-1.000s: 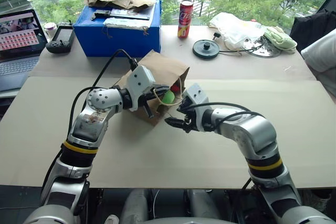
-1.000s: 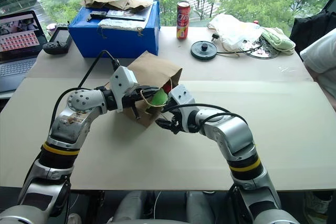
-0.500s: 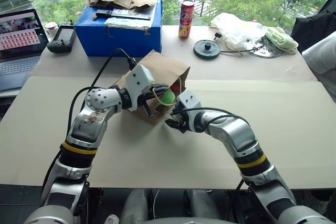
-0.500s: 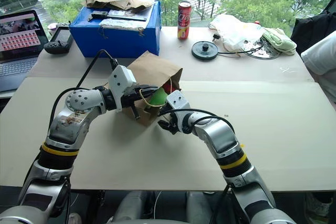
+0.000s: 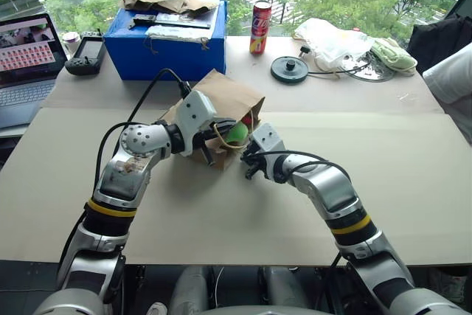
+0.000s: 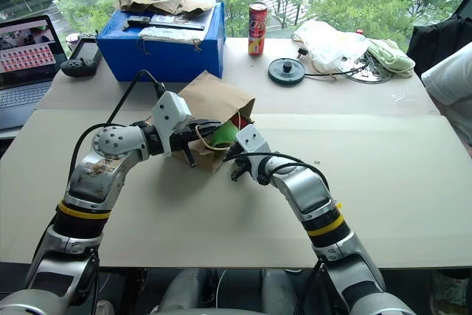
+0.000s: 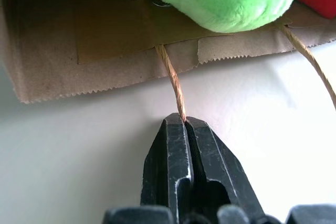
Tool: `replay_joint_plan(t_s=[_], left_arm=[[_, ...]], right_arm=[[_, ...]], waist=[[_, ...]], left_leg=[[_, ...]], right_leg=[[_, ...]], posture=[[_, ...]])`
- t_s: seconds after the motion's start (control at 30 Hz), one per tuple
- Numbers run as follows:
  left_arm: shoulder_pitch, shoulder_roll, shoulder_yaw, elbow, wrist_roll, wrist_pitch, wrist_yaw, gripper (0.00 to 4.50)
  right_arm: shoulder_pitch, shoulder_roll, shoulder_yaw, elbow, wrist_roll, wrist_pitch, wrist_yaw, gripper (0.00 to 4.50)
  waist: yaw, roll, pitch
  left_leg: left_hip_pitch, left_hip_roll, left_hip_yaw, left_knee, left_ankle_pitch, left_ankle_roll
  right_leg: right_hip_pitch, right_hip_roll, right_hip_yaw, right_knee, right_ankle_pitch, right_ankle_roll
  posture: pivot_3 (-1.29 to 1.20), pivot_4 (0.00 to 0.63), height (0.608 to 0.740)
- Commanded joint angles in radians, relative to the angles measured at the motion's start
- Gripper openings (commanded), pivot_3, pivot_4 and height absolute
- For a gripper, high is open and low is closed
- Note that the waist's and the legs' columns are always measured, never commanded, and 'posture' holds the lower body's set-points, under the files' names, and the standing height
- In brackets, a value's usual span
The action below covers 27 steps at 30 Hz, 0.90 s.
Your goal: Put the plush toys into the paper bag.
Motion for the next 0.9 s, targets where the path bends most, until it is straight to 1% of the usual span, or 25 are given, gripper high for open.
replay_joint_plan(t_s=[0.03, 0.17, 0.23, 0.33, 0.47, 0.6, 0.73, 0.87, 0.9], left_arm=[[-0.021, -0.004, 0.025, -0.04, -0.017, -0.011, 0.011, 0.0], [-0.037, -0.026, 0.032, -0.017, -0.022, -0.032, 0.019, 0.0], [-0.071, -0.061, 0.042, 0.006, -0.034, -0.055, 0.03, 0.0], [-0.128, -0.113, 0.084, 0.02, -0.091, -0.054, 0.039, 0.0], [-0.167, -0.162, 0.151, 0.034, -0.188, -0.033, 0.044, 0.0], [-0.182, -0.18, 0.169, 0.052, -0.218, -0.024, 0.054, 0.0], [-0.185, -0.199, 0.158, 0.058, -0.248, -0.018, 0.038, 0.0], [-0.175, -0.224, 0.153, 0.107, -0.301, -0.007, -0.009, 0.0], [-0.176, -0.235, 0.147, 0.154, -0.305, -0.02, -0.036, 0.0]], right_arm=[[0.0, 0.014, -0.047, -0.017, 0.034, -0.013, 0.024, 0.03], [-0.009, -0.053, -0.078, -0.081, 0.035, -0.012, 0.061, 0.03], [-0.014, -0.089, -0.163, -0.172, 0.102, 0.04, 0.092, 0.03], [-0.028, -0.159, -0.273, -0.311, 0.186, 0.109, 0.136, 0.03], [-0.053, -0.223, -0.38, -0.454, 0.28, 0.179, 0.157, 0.03], [-0.09, -0.259, -0.429, -0.535, 0.336, 0.237, 0.139, 0.03], [-0.147, -0.263, -0.449, -0.565, 0.364, 0.286, 0.103, 0.03], [-0.186, -0.254, -0.435, -0.579, 0.383, 0.305, 0.069, 0.03], [-0.189, -0.261, -0.409, -0.584, 0.376, 0.307, 0.061, 0.03]], waist=[[0.0, 0.0, 0.0], [0.006, 0.0, 0.0], [0.012, 0.0, 0.0], [0.019, 0.0, 0.0], [0.016, 0.0, 0.0], [0.004, 0.0, 0.0], [0.005, 0.0, 0.0], [0.006, 0.0, 0.0], [0.006, 0.0, 0.0]], left_leg=[[0.0, 0.0, 0.0, 0.0, 0.0, 0.0], [-0.001, 0.0, 0.0, 0.0, 0.0, 0.0], [-0.002, -0.001, 0.0, 0.0, 0.0, 0.0], [-0.003, -0.002, 0.0, 0.0, 0.0, 0.0], [-0.003, -0.002, -0.001, 0.0, -0.001, 0.001], [-0.002, 0.0, -0.002, -0.001, -0.001, 0.001], [-0.002, -0.001, -0.001, 0.0, 0.0, 0.001], [-0.002, -0.001, -0.001, 0.0, 0.0, 0.001], [-0.002, -0.002, -0.001, 0.0, 0.0, 0.001]], right_leg=[[0.0, 0.0, 0.0, 0.0, 0.0, 0.0], [-0.001, -0.001, 0.0, 0.0, 0.0, 0.0], [-0.001, -0.002, -0.001, 0.0, 0.0, 0.0], [-0.001, -0.003, -0.001, 0.0, 0.0, 0.0], [0.0, -0.002, -0.001, -0.001, 0.0, 0.0], [-0.001, 0.0, -0.001, -0.001, 0.0, 0.0], [0.0, -0.001, 0.0, -0.001, 0.0, 0.0], [0.0, -0.002, 0.0, -0.002, 0.0, 0.0], [0.0, -0.002, 0.0, -0.001, 0.0, 0.0]], posture=[[0.0, 0.15, 0.739], [0.0, 0.15, 0.739], [0.0, 0.15, 0.739], [0.0, 0.15, 0.739], [0.0, 0.15, 0.739], [0.0, 0.15, 0.739], [0.0, 0.15, 0.739], [0.0, 0.15, 0.739], [0.0, 0.15, 0.739]])
